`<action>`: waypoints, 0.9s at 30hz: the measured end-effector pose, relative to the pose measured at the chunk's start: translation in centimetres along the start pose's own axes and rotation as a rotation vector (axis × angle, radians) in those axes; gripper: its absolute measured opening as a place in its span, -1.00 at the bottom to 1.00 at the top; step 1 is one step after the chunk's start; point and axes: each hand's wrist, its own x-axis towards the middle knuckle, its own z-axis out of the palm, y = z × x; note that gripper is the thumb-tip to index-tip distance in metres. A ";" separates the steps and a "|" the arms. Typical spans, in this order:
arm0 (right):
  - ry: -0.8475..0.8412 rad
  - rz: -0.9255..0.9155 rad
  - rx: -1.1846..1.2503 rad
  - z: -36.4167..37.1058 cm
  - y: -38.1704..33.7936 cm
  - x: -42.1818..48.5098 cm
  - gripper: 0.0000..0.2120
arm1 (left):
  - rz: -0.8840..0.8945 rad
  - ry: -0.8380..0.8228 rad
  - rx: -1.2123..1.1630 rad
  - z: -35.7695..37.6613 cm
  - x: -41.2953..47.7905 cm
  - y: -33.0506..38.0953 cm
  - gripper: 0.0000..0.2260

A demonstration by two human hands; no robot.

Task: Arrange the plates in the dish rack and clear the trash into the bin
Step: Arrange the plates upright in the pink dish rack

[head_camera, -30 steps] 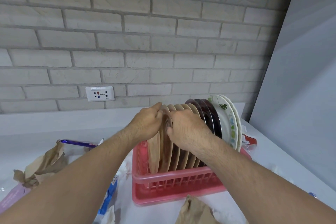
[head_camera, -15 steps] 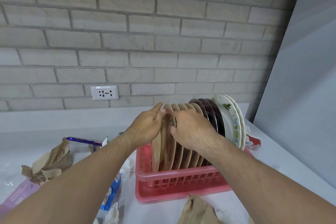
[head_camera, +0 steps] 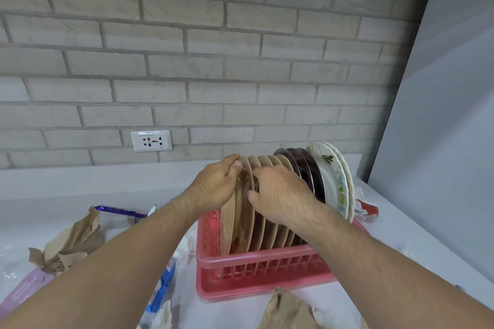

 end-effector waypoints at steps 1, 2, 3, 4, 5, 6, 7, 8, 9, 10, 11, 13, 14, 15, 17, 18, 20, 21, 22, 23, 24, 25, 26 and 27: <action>0.000 -0.002 -0.001 -0.1 0.0 -0.1 -0.71 | 0.002 -0.001 0.002 0.0 0.0 0.0 -0.62; 0.002 -0.005 -0.006 -0.1 0.1 -0.1 -0.69 | 0.002 -0.004 0.004 -0.1 0.0 0.0 -0.61; 0.003 -0.008 -0.005 -0.3 0.1 -0.3 -0.67 | -0.001 -0.007 0.007 -0.1 -0.1 -0.1 -0.61; 0.002 -0.010 -0.001 -0.4 0.1 -0.4 -0.65 | -0.008 -0.007 0.015 -0.2 0.0 -0.2 -0.60; 0.002 -0.013 0.005 -0.5 0.1 -0.5 -0.63 | -0.012 0.000 0.034 -0.3 0.0 -0.3 -0.59; 0.005 -0.015 0.012 -0.6 0.1 -0.6 -0.61 | -0.009 0.015 0.067 -0.4 0.1 -0.5 -0.58; 0.012 -0.014 0.020 -0.8 0.0 -0.8 -0.61 | 0.006 0.043 0.109 -0.5 0.1 -0.5 -0.57; 0.021 -0.015 0.027 -0.9 0.0 -1.0 -0.61 | 0.028 0.080 0.149 -0.7 0.1 -0.5 -0.58; 0.033 -0.018 0.031 -1.1 0.1 -1.2 -0.62 | 0.056 0.120 0.178 -0.9 0.0 -0.3 -0.59; 0.043 -0.018 0.034 -1.2 0.1 -1.3 -0.62 | 0.085 0.159 0.192 -1.0 0.0 -0.1 -0.62; 0.055 -0.016 0.041 -1.3 0.2 -1.4 -0.63 | 0.111 0.188 0.197 -1.2 0.0 0.2 -0.66; 0.099 -0.007 0.066 -1.4 0.4 -1.6 -0.68 | 0.160 0.200 0.207 -1.6 0.1 0.7 -0.72; 0.124 -0.005 0.074 -1.5 0.6 -1.7 -0.70 | 0.180 0.190 0.217 -1.8 0.2 1.0 -0.72; 0.145 -0.006 0.085 -1.6 0.9 -1.9 -0.71 | 0.200 0.182 0.229 -2.0 0.3 1.3 -0.72; 0.172 -0.013 0.127 -1.9 1.5 -2.3 -0.72 | 0.239 0.178 0.257 -2.3 0.3 2.0 -0.70; 0.182 -0.016 0.152 -2.1 1.8 -2.6 -0.72 | 0.260 0.180 0.265 -2.4 0.2 2.4 -0.69; 0.200 -0.016 0.178 -2.3 2.8 -3.4 -0.71 | 0.314 0.194 0.261 -2.2 -0.3 3.4 -0.68; 0.201 -0.012 0.187 -2.3 3.4 -3.9 -0.69 | 0.343 0.205 0.250 -1.9 -0.7 3.9 -0.68; 0.197 -0.004 0.199 -2.4 4.1 -4.4 -0.68 | 0.367 0.215 0.236 -1.5 -1.1 4.5 -0.68; 0.191 0.008 0.208 -2.4 4.8 -4.8 -0.68 | 0.385 0.222 0.222 -1.2 -1.5 5.0 -0.68; 0.185 0.020 0.207 -2.6 5.6 -5.3 -0.68 | 0.396 0.226 0.212 -0.7 -1.8 5.7 -0.68; 0.178 0.029 0.199 -2.8 6.4 -5.7 -0.68 | 0.405 0.226 0.206 -0.2 -2.1 6.4 -0.68; 0.174 0.035 0.191 -3.0 7.2 -6.0 -0.69 | 0.416 0.224 0.202 0.3 -2.4 7.2 -0.68; 0.175 0.038 0.190 -3.3 8.2 -6.4 -0.70 | 0.428 0.220 0.198 0.9 -2.6 8.0 -0.68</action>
